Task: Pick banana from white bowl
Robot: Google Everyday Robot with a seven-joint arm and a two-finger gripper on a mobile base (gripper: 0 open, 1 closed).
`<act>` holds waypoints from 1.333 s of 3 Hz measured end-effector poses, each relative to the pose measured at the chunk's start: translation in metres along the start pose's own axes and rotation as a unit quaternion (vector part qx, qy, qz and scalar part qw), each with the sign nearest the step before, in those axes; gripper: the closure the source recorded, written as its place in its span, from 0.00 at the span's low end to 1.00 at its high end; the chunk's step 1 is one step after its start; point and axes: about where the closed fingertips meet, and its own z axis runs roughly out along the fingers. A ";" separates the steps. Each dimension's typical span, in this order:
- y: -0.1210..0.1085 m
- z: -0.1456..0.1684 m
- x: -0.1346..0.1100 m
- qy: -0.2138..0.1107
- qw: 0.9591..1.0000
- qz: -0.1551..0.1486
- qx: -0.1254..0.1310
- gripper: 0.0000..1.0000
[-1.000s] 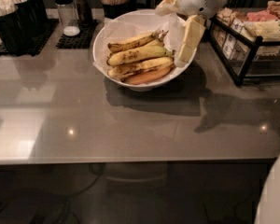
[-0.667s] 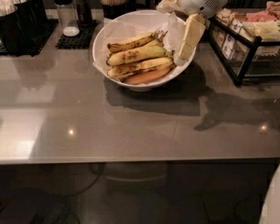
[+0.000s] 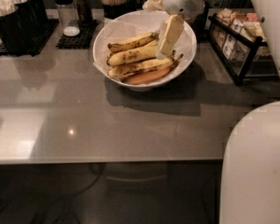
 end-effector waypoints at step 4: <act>-0.009 0.023 0.006 -0.019 1.000 0.005 -0.013 0.35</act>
Offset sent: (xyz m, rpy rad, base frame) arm 0.0000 0.0000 0.0000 0.0000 0.0000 0.0000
